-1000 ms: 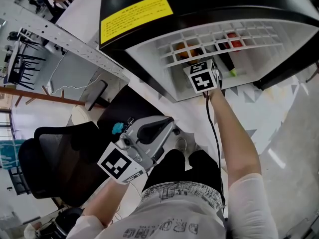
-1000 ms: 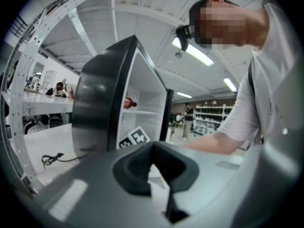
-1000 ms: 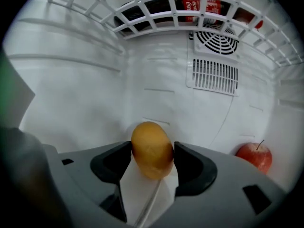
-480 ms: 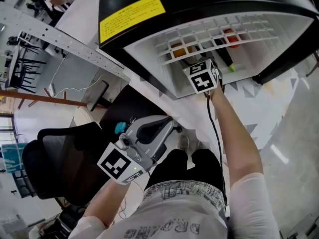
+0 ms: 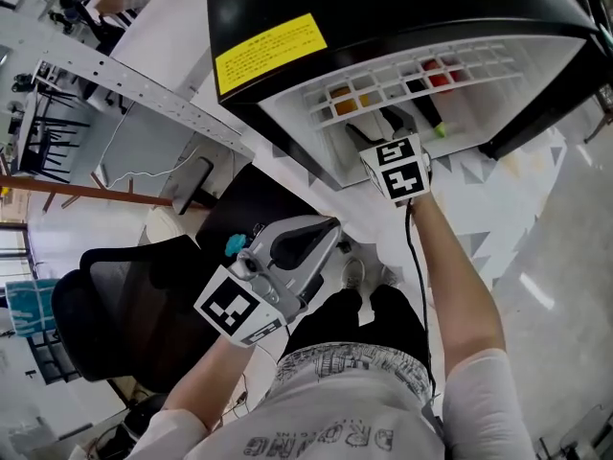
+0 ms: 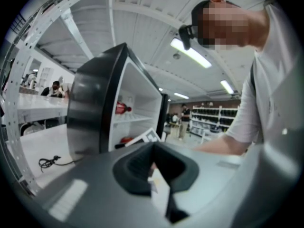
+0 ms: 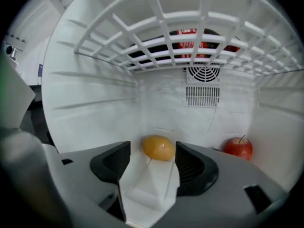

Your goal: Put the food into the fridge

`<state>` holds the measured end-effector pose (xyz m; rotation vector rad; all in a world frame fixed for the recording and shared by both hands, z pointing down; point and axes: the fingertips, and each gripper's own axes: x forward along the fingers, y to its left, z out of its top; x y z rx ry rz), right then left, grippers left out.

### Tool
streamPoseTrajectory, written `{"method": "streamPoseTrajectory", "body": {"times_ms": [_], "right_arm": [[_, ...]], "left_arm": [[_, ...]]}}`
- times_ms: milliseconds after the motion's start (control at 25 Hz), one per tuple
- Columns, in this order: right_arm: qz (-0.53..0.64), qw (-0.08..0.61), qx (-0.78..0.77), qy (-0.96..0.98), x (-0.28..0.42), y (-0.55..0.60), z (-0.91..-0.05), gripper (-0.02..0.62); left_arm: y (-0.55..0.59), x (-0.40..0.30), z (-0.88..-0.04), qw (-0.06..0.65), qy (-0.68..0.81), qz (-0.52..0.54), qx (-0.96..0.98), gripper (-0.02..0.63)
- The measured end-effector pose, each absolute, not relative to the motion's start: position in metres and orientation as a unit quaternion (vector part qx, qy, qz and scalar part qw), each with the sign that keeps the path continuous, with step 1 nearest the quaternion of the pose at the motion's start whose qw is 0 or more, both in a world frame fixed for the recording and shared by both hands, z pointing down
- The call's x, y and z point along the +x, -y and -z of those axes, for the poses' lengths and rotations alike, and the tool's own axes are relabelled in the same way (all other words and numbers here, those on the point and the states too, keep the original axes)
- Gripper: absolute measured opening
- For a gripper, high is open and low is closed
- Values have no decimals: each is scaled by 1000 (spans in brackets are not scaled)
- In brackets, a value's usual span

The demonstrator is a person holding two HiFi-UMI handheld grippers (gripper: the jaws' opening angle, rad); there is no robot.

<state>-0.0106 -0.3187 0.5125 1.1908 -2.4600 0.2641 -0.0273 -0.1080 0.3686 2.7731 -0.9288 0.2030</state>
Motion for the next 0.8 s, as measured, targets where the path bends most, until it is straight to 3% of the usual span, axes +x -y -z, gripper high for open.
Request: {"method": "streamPoseTrajectory", "body": {"times_ms": [320, 440, 800], "right_arm": [[-127, 152, 428, 882, 8, 273, -475, 274], [-130, 135, 433, 882, 15, 258, -460, 217], [-128, 83, 444, 883, 31, 215, -408, 145]], "left_arm": [[109, -21, -352, 99, 303, -67, 945, 6], [108, -17, -345, 96, 296, -66, 948, 6], [105, -13, -326, 85, 282, -56, 954, 6]]}}
